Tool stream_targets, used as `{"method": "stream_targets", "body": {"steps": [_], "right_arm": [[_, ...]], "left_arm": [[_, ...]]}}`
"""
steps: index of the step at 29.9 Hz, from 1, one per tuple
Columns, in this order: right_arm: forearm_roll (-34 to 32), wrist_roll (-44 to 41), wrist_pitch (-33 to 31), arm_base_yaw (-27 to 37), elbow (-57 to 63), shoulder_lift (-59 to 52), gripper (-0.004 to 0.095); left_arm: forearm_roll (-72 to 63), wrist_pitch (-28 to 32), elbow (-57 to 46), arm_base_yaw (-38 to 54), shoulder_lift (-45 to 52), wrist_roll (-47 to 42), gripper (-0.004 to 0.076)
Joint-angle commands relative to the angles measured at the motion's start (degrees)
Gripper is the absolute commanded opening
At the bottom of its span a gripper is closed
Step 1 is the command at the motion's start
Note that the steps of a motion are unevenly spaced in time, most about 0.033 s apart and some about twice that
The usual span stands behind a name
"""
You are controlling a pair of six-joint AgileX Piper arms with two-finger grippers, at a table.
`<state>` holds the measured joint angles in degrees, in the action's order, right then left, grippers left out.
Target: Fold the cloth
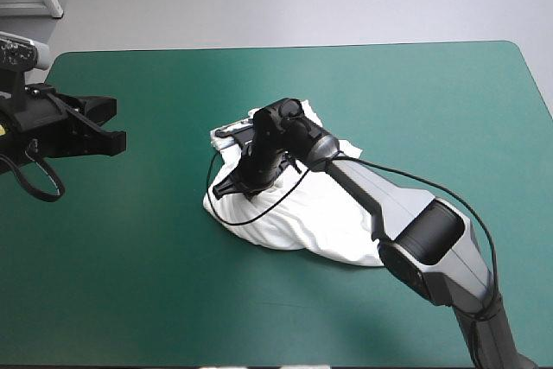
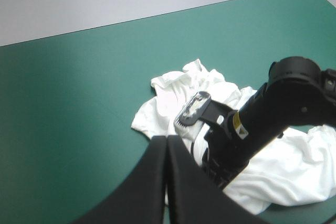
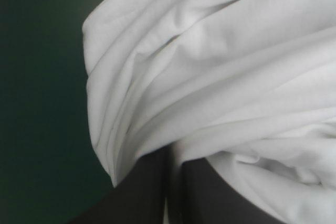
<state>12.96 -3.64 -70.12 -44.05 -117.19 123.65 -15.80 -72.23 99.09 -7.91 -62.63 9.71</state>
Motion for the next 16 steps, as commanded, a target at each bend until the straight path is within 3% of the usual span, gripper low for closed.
{"method": "stream_targets", "body": {"steps": [1, 8, 16], "right_arm": [[0.1, -0.5, 0.4, -3.3, -1.4, -4.2, -0.0019], [2.0, -0.9, 0.4, -7.7, 5.6, -4.2, -0.0019], [7.6, 0.3, 0.4, -7.8, 9.7, -5.7, -0.0019]], "left_arm": [[-1.1, 1.1, 1.0, -0.2, 0.6, -0.3, -0.0009], [-1.0, 0.8, 1.0, -0.2, 0.6, -0.3, -0.0009], [-0.9, 1.0, 1.0, -0.2, 0.6, -0.2, -0.0009]]}}
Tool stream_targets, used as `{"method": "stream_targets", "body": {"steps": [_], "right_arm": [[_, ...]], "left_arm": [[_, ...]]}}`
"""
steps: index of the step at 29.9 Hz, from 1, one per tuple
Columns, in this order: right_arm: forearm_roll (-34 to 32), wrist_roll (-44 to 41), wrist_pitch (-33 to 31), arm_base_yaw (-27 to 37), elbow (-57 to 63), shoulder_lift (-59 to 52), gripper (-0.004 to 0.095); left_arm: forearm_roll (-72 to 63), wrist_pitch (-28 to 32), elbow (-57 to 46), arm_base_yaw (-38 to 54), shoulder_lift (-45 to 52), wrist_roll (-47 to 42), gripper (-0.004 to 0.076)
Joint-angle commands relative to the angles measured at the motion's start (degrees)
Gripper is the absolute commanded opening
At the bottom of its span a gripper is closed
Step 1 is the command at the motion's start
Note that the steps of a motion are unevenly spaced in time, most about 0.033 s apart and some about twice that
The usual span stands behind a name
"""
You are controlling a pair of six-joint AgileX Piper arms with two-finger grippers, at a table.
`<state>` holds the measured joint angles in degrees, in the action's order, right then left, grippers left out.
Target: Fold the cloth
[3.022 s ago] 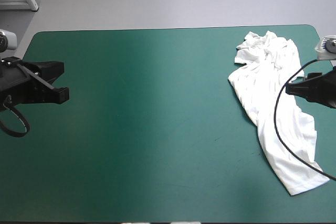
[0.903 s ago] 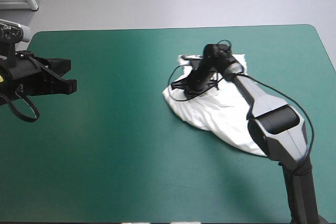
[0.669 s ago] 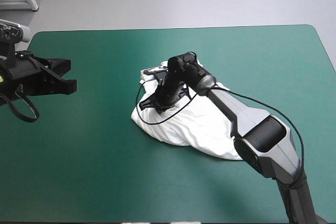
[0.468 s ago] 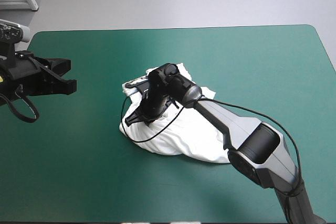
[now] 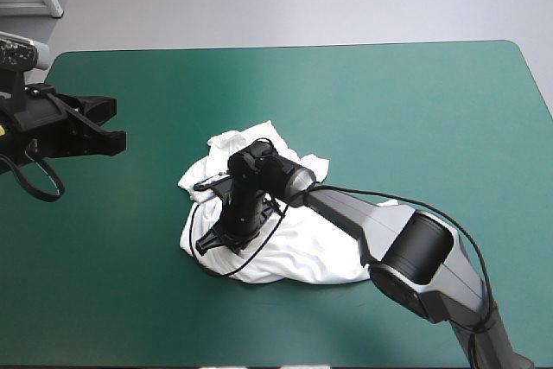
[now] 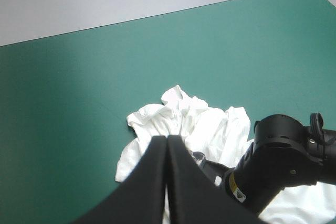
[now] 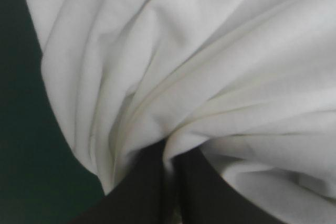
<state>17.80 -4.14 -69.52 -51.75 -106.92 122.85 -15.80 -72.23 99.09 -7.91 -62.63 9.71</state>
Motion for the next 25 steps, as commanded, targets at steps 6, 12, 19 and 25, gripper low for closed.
{"method": "stream_targets", "body": {"steps": [6, 12, 19, 25], "right_arm": [[0.0, 2.9, -0.2, 0.3, -1.9, -5.6, 0.0031], [-1.2, 2.5, -0.2, 0.7, -5.9, -7.1, 0.0513], [-10.8, -1.6, -0.3, 0.7, -7.8, -12.2, 0.0593], [-18.7, -4.0, -0.3, 3.2, -6.2, -21.9, 0.0497]], "left_arm": [[-0.9, 2.4, 1.0, -0.2, 0.6, -0.2, -0.0009], [-1.2, 2.5, 1.0, -0.2, 0.5, -0.2, -0.0009], [-1.2, 1.5, 1.0, -0.2, 0.5, -0.2, -0.0009], [-1.1, 0.0, 1.0, -0.2, 0.5, -0.2, -0.0009]]}}
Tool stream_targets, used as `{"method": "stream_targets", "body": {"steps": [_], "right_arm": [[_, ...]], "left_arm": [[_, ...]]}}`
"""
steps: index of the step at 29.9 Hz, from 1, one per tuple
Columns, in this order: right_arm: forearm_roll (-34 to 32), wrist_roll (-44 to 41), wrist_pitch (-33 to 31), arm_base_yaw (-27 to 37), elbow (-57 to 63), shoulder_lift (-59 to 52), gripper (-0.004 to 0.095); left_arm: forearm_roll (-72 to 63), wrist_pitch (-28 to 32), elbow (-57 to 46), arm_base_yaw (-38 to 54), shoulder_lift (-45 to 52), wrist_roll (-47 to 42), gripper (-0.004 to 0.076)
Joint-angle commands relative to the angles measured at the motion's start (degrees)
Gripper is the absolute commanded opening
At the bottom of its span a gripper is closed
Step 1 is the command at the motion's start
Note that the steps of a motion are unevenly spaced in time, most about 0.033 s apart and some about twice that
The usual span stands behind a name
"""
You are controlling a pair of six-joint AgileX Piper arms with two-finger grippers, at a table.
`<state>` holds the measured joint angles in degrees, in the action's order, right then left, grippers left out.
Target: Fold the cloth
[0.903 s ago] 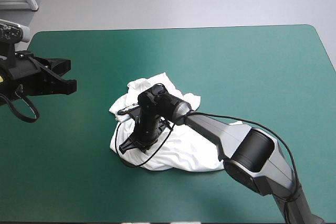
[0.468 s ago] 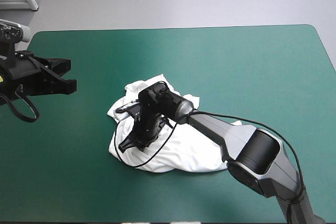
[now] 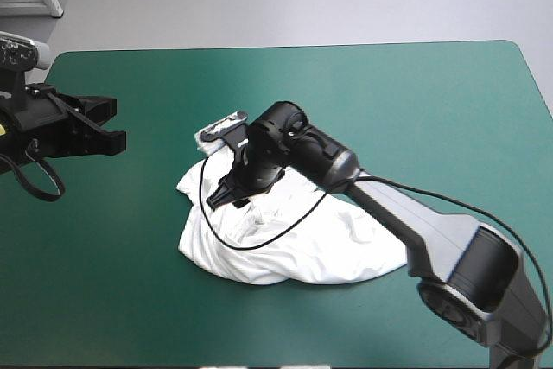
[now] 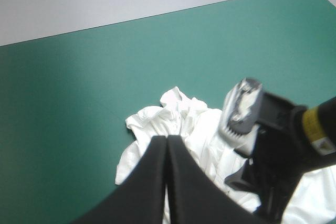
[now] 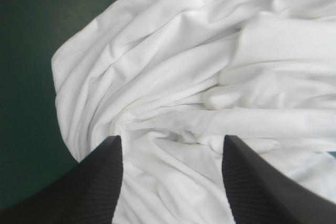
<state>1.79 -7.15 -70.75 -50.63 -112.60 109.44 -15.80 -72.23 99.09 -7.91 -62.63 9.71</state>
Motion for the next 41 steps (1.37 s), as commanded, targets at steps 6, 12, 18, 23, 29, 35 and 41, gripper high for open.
{"method": "stream_targets", "body": {"steps": [6, 12, 18, 23, 29, 35, 41], "right_arm": [[-10.0, -1.8, 0.9, 9.7, 4.6, -21.9, 0.0432], [-9.6, -1.6, 0.9, 21.3, 5.1, -32.5, 0.0197], [-10.1, 0.1, 0.9, 31.9, 12.3, -40.9, -0.0019], [-8.6, 0.1, 0.9, 34.5, 19.6, -44.4, -0.0019], [-5.4, 0.4, 0.9, 34.5, 20.0, -44.0, -0.0019], [-4.2, 1.0, 0.9, 34.5, 20.0, -44.0, -0.0019], [-4.5, 1.3, 0.9, 34.5, 20.0, -43.8, -0.0019]], "left_arm": [[-0.9, -0.1, 1.0, -0.2, 0.5, -0.2, -0.0009], [-0.9, -0.1, 1.0, -0.2, 0.5, -0.2, -0.0009], [-0.9, -0.1, 1.0, -0.2, -0.6, 1.3, -0.0009], [-0.5, -0.4, 1.0, -0.2, -3.9, 3.9, -0.0009], [-0.4, -1.5, 1.0, -0.2, -10.7, 5.5, 0.0013], [2.2, -1.5, 1.0, -0.2, -15.4, 7.5, 0.036], [6.7, -1.5, 1.0, -0.2, -21.7, 2.4, 0.0446]]}}
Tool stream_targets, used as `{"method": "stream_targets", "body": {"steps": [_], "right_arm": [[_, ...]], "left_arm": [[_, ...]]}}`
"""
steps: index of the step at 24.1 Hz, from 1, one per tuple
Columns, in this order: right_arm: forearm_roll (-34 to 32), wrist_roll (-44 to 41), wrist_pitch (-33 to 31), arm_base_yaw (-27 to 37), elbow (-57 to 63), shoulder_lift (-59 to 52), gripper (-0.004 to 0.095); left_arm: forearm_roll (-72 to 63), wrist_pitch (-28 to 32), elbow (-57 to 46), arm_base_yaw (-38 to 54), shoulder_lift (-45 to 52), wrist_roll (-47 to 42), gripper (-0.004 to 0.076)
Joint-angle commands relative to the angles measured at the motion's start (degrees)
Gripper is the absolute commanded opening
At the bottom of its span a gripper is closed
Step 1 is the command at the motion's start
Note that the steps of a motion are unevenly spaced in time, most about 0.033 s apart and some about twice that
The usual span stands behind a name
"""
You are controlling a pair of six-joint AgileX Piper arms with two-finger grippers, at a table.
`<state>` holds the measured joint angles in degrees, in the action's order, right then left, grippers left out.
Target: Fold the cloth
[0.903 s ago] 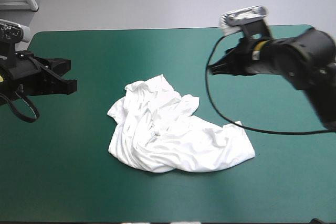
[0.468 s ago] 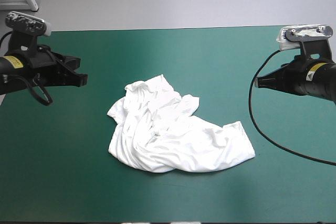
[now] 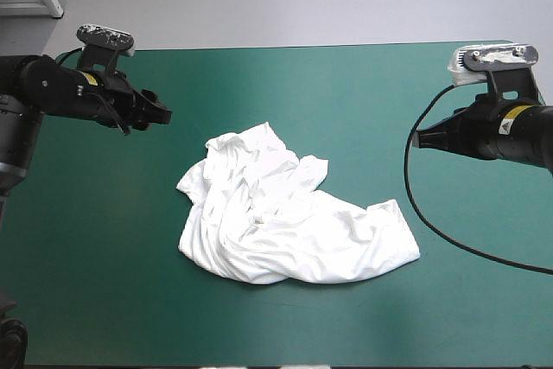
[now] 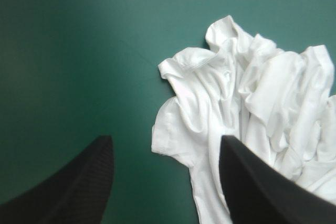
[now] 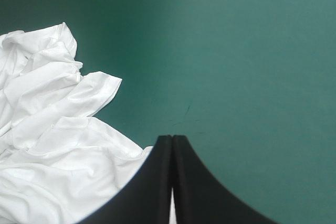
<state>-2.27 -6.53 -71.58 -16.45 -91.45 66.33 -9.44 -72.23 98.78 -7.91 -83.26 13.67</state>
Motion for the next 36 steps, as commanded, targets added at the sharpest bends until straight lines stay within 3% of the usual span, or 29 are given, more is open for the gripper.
{"method": "stream_targets", "body": {"steps": [1, 6, 12, 22, 28, 29, 30, 31, 33, 36], "right_arm": [[-0.4, 0.6, 1.8, 0.3, -1.1, -0.7, -0.0019], [-0.6, 0.8, 1.8, 0.3, -1.1, -0.7, -0.0019], [-0.8, 0.8, 1.8, 0.3, -1.1, -0.7, -0.0019], [-1.0, 1.1, 1.8, 0.3, -0.3, -0.7, -0.0019], [-2.4, 1.3, 1.8, 0.3, -0.3, -0.7, -0.0019], [-2.7, 1.3, 1.8, 0.3, -0.3, -0.7, -0.0019], [-3.1, 1.3, 1.8, 0.3, -0.3, -0.7, -0.0019], [-3.6, 1.3, 1.8, 0.3, -0.3, -0.7, -0.0019], [-4.0, 1.2, 1.8, 0.3, 0.1, -0.6, -0.0018], [-4.0, 1.3, 1.8, 0.3, 2.6, -0.6, 0.0002]], "left_arm": [[0.3, -1.5, 1.3, -0.2, -2.5, -1.6, 0.043], [0.9, -1.5, 0.3, -0.2, -9.1, -1.6, 0.0409], [1.5, -1.1, -9.6, -0.2, -13.3, -1.6, 0.0409], [4.8, 9.1, -13.2, -4.4, -20.2, -3.8, 0.0409], [6.4, 10.5, -13.2, -4.7, -24.3, -5.7, 0.0395], [6.3, 10.6, -13.2, -4.7, -25.1, -5.7, 0.035], [5.9, 10.5, -13.2, -4.7, -25.7, -5.7, 0.0269], [5.7, 9.9, -13.2, -4.7, -26.3, -5.7, 0.0135], [5.7, 9.5, -13.2, -4.8, -26.7, -5.5, -0.0004], [5.7, 9.8, -13.2, -4.8, -26.8, -5.7, -0.0009]]}}
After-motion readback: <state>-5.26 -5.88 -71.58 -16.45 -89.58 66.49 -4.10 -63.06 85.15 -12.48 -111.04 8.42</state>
